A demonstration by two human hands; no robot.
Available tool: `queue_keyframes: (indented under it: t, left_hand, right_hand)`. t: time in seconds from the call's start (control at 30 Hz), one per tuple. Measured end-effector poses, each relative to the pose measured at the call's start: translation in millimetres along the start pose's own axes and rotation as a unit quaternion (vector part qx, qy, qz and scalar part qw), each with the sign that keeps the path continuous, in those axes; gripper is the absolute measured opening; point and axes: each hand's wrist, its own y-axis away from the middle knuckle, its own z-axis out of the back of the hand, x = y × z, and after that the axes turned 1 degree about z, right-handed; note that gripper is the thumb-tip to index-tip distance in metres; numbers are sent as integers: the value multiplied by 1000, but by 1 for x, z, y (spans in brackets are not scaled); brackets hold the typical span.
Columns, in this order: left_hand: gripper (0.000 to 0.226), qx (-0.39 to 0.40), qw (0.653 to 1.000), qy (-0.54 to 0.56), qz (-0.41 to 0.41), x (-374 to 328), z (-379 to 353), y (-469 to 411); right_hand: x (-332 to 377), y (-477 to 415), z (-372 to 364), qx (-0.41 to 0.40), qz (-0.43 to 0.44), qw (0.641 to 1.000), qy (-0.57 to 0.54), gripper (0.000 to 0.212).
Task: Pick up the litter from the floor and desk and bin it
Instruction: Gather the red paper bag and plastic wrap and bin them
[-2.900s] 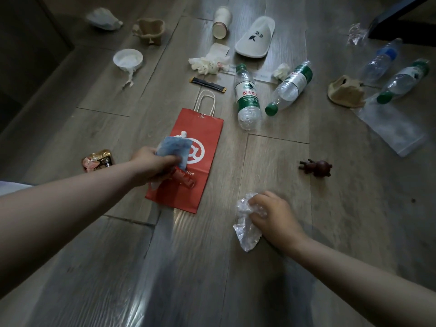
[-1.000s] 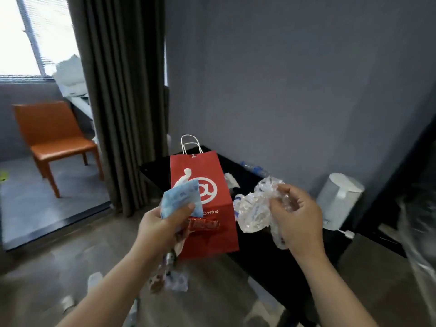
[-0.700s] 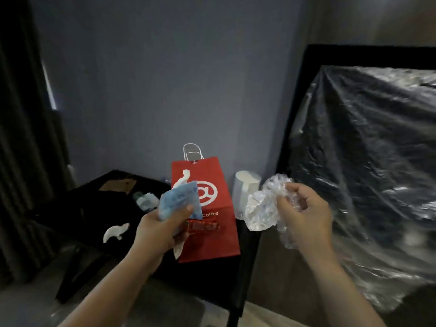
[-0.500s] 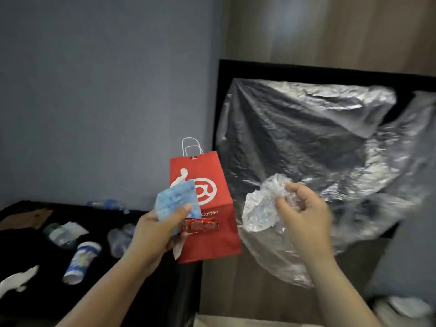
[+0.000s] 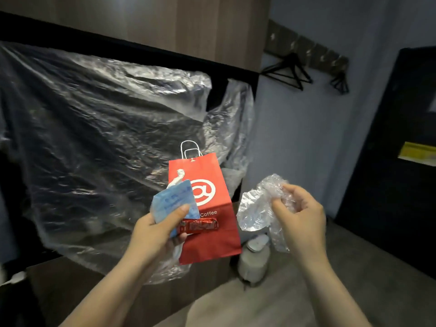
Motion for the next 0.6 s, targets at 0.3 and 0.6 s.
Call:
queue_keyframes:
  t: [0.3,0.6]
  left_hand:
    - [24,145,988,15,57,50,-72,-96]
    - [37,282,955,-18,93,71,-120,-183]
  right_hand:
    - [-48,-41,36,-148,-25,985,87,33]
    - [-69,-64,25,-263,-56,951,153,31]
